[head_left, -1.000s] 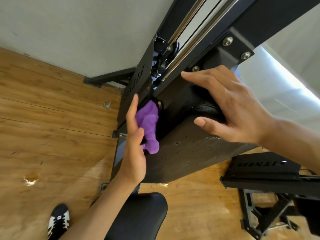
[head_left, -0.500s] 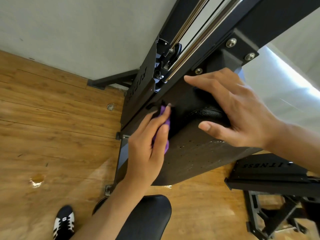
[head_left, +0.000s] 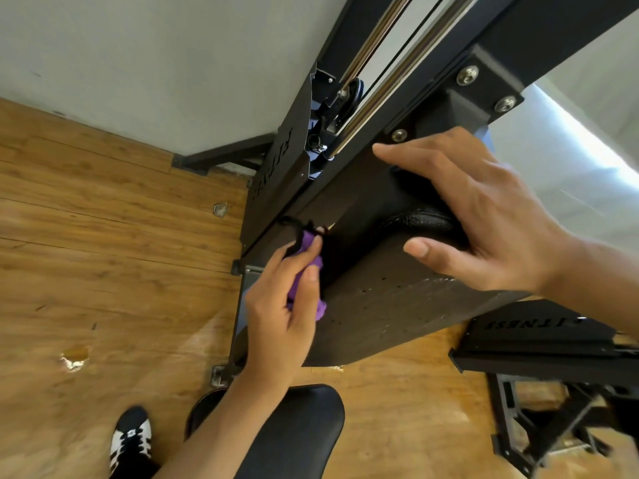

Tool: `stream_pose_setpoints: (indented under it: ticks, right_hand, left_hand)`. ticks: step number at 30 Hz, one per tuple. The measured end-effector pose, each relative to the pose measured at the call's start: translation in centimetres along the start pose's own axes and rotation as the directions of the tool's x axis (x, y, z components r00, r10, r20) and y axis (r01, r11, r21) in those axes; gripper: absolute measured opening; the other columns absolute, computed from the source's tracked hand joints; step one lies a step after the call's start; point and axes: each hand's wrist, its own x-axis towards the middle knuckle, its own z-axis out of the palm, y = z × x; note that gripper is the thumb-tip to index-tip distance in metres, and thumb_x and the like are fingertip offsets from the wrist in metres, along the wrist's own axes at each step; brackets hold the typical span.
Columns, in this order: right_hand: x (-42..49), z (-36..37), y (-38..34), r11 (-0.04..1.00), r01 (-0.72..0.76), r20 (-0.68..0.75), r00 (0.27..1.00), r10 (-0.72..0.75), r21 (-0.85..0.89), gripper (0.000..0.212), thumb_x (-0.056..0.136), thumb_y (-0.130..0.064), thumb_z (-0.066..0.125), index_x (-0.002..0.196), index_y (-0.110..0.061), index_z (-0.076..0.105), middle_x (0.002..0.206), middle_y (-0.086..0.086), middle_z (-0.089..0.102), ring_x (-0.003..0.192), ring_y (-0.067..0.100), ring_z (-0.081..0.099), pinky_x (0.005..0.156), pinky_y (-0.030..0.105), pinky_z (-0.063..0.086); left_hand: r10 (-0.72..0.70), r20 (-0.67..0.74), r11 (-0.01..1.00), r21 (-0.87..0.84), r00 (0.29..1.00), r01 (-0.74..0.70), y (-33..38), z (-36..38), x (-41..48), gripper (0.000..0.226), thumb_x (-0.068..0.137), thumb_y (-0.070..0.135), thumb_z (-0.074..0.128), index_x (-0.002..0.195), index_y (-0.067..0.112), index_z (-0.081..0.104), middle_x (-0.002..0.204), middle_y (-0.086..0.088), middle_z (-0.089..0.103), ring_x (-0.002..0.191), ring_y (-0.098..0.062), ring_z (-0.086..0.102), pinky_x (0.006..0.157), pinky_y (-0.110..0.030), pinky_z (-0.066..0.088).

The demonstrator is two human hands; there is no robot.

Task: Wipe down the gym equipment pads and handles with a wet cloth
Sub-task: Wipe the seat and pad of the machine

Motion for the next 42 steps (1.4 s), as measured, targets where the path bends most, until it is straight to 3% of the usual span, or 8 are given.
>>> stream_pose_setpoints:
  ticks: [6, 12, 17, 21, 27, 30, 34, 42]
  right_hand:
    - [0.0, 0.2, -0.1, 1.0, 0.008, -0.006, 1.0, -0.008, -0.011, 0.07, 0.094, -0.051, 0.048, 0.148, -0.006, 0.045, 0.131, 0.014, 0.057, 0.115, 0.029, 0.054, 0.099, 0.042, 0.043]
    - [0.1, 0.4, -0.1, 1.0, 0.004, -0.003, 1.0, -0.004, -0.012, 0.07, 0.096, -0.054, 0.045, 0.147, -0.006, 0.047, 0.131, 0.013, 0.058, 0.114, 0.03, 0.055, 0.097, 0.048, 0.045]
    - [0.1, 0.3, -0.2, 1.0, 0.014, -0.004, 1.0, -0.014, -0.021, 0.067, 0.096, -0.052, 0.049, 0.145, -0.007, 0.049, 0.132, 0.013, 0.058, 0.114, 0.032, 0.057, 0.095, 0.051, 0.047]
    - [0.0, 0.3, -0.1, 1.0, 0.013, -0.008, 1.0, -0.013, -0.023, 0.067, 0.097, -0.053, 0.048, 0.145, -0.006, 0.05, 0.13, 0.014, 0.059, 0.113, 0.034, 0.058, 0.094, 0.052, 0.047]
    - [-0.1, 0.3, -0.1, 1.0, 0.014, -0.004, 1.0, -0.014, -0.028, 0.066, 0.096, -0.05, 0.048, 0.144, -0.004, 0.05, 0.129, 0.016, 0.059, 0.112, 0.034, 0.057, 0.094, 0.05, 0.047]
    - [-0.1, 0.4, -0.2, 0.999, 0.018, -0.009, 1.0, -0.019, -0.031, 0.066, 0.095, -0.049, 0.048, 0.144, -0.004, 0.05, 0.127, 0.016, 0.06, 0.11, 0.034, 0.057, 0.094, 0.048, 0.047]
    - [0.0, 0.4, -0.2, 0.999, 0.015, -0.001, 1.0, -0.015, -0.028, 0.066, 0.095, -0.048, 0.048, 0.143, -0.003, 0.05, 0.124, 0.017, 0.061, 0.108, 0.034, 0.057, 0.094, 0.047, 0.047]
    - [0.1, 0.3, -0.3, 1.0, 0.011, 0.01, 1.0, -0.011, -0.027, 0.065, 0.094, -0.045, 0.049, 0.144, -0.003, 0.049, 0.12, 0.016, 0.062, 0.106, 0.035, 0.058, 0.092, 0.05, 0.046]
  left_hand:
    - [-0.261, 0.066, 0.957, 0.15, 0.963, 0.249, -8.8, -3.6, -6.9, 0.026, 0.104, 0.028, 0.049, 0.119, 0.016, 0.066, 0.093, 0.005, 0.071, 0.078, -0.004, 0.068, 0.066, -0.031, 0.057]
    - [-0.557, 0.012, 0.829, 0.078, 0.83, 0.554, -10.0, -3.4, -8.1, 0.021, 0.104, 0.024, 0.051, 0.114, 0.038, 0.062, 0.103, 0.003, 0.072, 0.088, -0.013, 0.069, 0.073, -0.025, 0.054]
    - [-0.567, 0.01, 0.823, -0.046, 0.824, 0.567, -8.7, -2.7, -7.0, 0.026, 0.102, 0.045, 0.058, 0.12, 0.028, 0.068, 0.103, 0.002, 0.072, 0.083, -0.019, 0.065, 0.071, -0.032, 0.05]
    - [-0.68, 0.097, 0.729, -0.015, 0.726, 0.685, -11.3, -4.0, -8.4, 0.021, 0.106, 0.022, 0.052, 0.12, 0.031, 0.065, 0.112, 0.007, 0.07, 0.1, -0.003, 0.066, 0.089, -0.031, 0.053]
    - [-0.814, 0.06, 0.579, 0.006, 0.577, 0.816, -15.4, -4.8, -10.4, 0.023, 0.109, 0.025, 0.048, 0.105, 0.037, 0.068, 0.106, -0.002, 0.068, 0.096, -0.03, 0.065, 0.066, -0.033, 0.05]
    - [-0.796, -0.008, 0.606, -0.02, 0.606, 0.795, -14.3, -4.2, -9.6, 0.019, 0.108, 0.028, 0.051, 0.107, 0.031, 0.07, 0.102, 0.005, 0.069, 0.093, -0.014, 0.064, 0.083, -0.044, 0.052]
    - [-0.705, 0.027, 0.709, -0.012, 0.709, 0.706, -12.8, -4.1, -9.8, 0.016, 0.105, 0.023, 0.055, 0.113, 0.029, 0.068, 0.102, 0.012, 0.067, 0.087, 0.007, 0.063, 0.079, -0.024, 0.047]
    - [-0.85, 0.079, 0.525, 0.045, 0.521, 0.85, -18.8, -5.7, -11.8, 0.027, 0.11, 0.022, 0.047, 0.1, 0.039, 0.066, 0.111, -0.011, 0.068, 0.087, -0.027, 0.063, 0.065, -0.034, 0.048]
